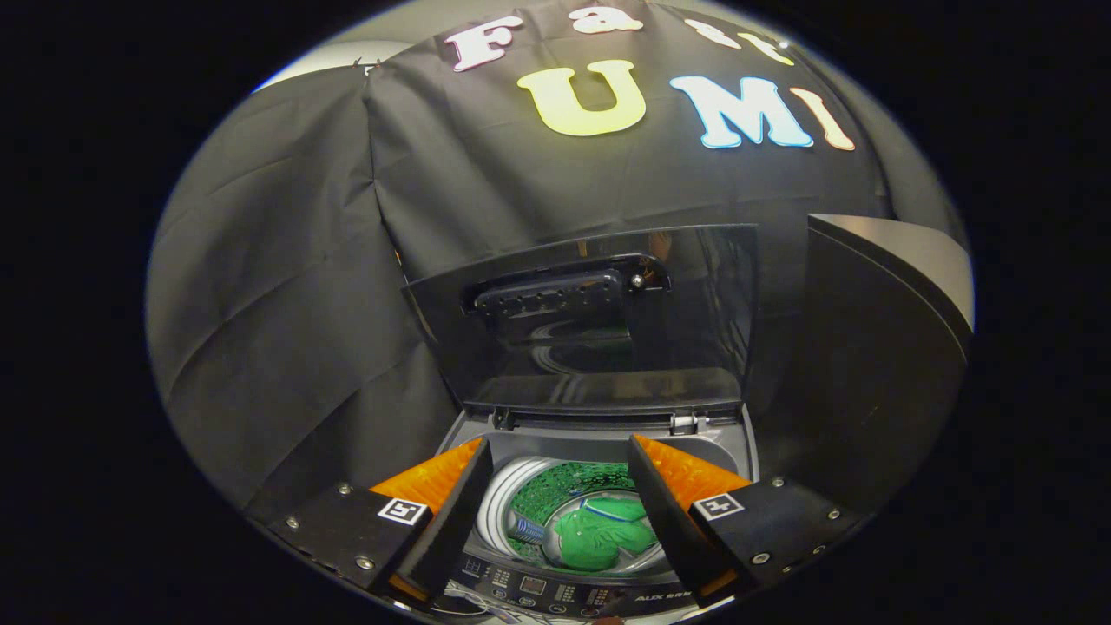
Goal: Put the clothes into the washing machine and then close the washing machine lid.
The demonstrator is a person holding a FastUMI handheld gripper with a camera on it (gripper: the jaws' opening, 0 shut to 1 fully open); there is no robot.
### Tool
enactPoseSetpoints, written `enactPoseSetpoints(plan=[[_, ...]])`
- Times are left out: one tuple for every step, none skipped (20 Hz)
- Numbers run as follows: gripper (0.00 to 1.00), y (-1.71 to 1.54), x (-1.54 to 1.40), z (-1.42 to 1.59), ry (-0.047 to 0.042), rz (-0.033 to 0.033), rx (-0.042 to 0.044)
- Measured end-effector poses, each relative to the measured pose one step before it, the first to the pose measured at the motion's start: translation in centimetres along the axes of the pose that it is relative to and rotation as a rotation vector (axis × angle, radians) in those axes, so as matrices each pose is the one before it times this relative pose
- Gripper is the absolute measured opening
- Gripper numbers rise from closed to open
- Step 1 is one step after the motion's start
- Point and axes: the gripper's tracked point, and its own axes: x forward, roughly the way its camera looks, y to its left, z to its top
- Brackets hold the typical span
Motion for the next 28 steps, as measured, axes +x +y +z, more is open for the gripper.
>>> enactPoseSetpoints(plan=[[0.96, 0.185, -0.464, 0.312, -0.01311, -0.00898, -0.00841], [0.95, 0.182, -0.659, 0.377, -0.01584, -0.00636, -0.00682], [0.96, 0.179, -0.558, 0.456, -0.01817, -0.00531, -0.00686], [0.96, 0.322, -0.765, 0.594, -0.0235, -0.00595, -0.00772], [0.96, 0.319, -0.757, 0.909, -0.02797, -0.00341, -0.00812], [0.96, 0.299, -0.695, 0.883, -0.02927, -0.00276, -0.01078], [0.96, 0.148, -0.597, 1.134, -0.03078, -0.00653, -0.01312], [0.96, -0.059, -0.754, 0.94, -0.03092, -0.00696, -0.01189], [0.95, -0.053, -0.348, 1.108, -0.02912, -0.00458, -0.01119], [0.95, 0.052, -0.134, 0.953, -0.02502, -0.00362, -0.01114], [0.95, -0.035, 0.005, 0.884, -0.02099, -0.00485, -0.00995], [0.96, 0.053, -0.013, 0.803, -0.02192, -0.00195, -0.00651], [0.96, 0.005, 0.069, 0.972, -0.02442, -0.00315, -0.00628], [0.95, -0.115, 0.067, 0.808, -0.02321, -0.00657, -0.00715], [0.95, -0.144, 0.09, 0.758, -0.01937, -0.00725, -0.00569], [0.95, 0.002, 0.315, 0.466, -0.0149, -0.00465, -0.00318], [0.95, 0.036, 0.417, 0.59, -0.01384, -0.00048, -0.0033], [0.95, -0.062, 0.446, 0.522, -0.01116, -0.00151, -0.00687], [0.95, -0.082, 0.627, 0.427, -0.00877, -0.00418, -0.00821], [0.95, -0.016, 0.466, 0.345, -0.00507, 0.00029, -0.00372], [0.95, 0.076, 0.522, 0.321, -0.00424, 0.00116, 0.00279], [0.95, 0.127, 0.641, 0.298, -0.00258, 0.00333, 0.00258], [0.95, -0.124, 0.687, 0.292, -0.00236, -0.00197, -0.00133], [0.95, -0.168, 0.718, 0.139, -0.00078, -0.00182, -0.00275], [0.95, -0.155, 0.84, 0.313, -0.00011, -0.00025, -0.00192], [0.95, -0.054, 0.701, 0.093, 0.00011, 0.0, 0.00112], [0.96, -0.081, 0.837, 0.133, 0.00177, -0.00229, 0.00162], [0.95, -0.04, 0.936, -0.111, 0.00282, -0.00023, 0.00398]])
